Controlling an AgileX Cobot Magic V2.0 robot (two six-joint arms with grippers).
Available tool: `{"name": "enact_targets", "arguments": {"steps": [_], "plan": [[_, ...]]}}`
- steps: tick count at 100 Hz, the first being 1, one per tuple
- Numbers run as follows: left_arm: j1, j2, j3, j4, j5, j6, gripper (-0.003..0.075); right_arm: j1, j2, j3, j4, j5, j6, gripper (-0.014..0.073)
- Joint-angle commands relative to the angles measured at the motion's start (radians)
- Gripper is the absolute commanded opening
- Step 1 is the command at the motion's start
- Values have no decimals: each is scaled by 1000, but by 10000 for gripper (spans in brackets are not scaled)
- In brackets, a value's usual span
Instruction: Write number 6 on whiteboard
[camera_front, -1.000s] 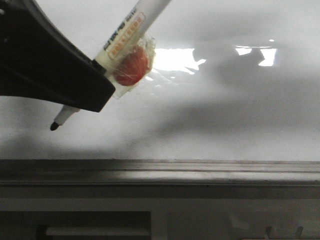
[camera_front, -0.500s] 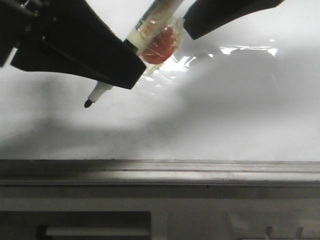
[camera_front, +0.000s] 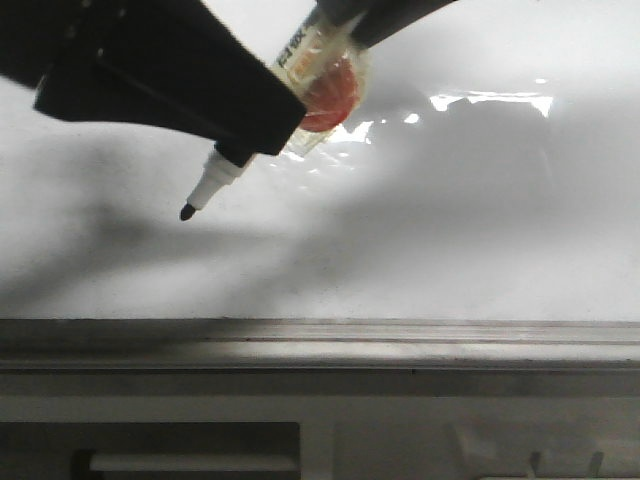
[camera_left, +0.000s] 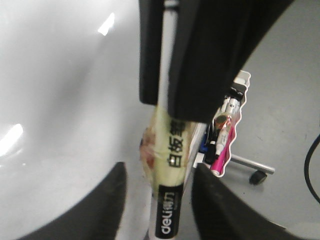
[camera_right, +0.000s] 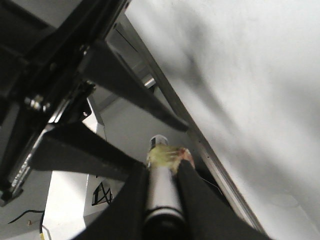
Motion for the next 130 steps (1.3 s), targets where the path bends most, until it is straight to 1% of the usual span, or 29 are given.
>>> {"name": "enact_targets", "arguments": {"steps": [1, 3, 4, 10, 23, 36, 50, 65, 75, 87, 99, 114, 123, 130], "plan": [[23, -32, -48, -69, -62, -11, 537, -4, -64, -4, 45, -29, -24, -52], [32, -39, -48, -85, -66, -11, 556, -4, -73, 4, 45, -43, -24, -46], [38, -43, -48, -94, -66, -11, 578, -4, -88, 18, 45, -54, -28, -43], [70, -63, -48, -128, -69, -11, 591, -4, -131, 57, 45, -115, -33, -43], [160, -132, -19, -185, -69, -11, 552, -4, -291, 202, 45, -316, -33, -44], [268, -235, 50, -232, -82, -11, 496, -4, -432, 324, 41, -457, -33, -46], [347, -364, 151, -303, -158, -11, 454, -4, -522, 407, 39, -624, -33, -45], [369, -494, 246, -338, -249, -11, 439, -4, -537, 437, 35, -765, -33, -45], [369, -557, 282, -338, -264, -11, 439, -4, -518, 437, 34, -846, -35, -45], [369, -583, 299, -338, -266, -11, 439, -4, -474, 437, 34, -930, -35, -45], [369, -583, 299, -338, -264, -11, 439, -4, -416, 429, 34, -919, -35, -45], [369, -583, 299, -338, -264, -11, 439, -4, -337, 412, 23, -755, -68, -45], [369, -583, 299, -338, -264, -11, 439, -6, -324, 412, -20, -663, -68, -45], [369, -583, 299, -338, -264, -11, 439, -6, -329, 412, -55, -625, -61, -45]]}}
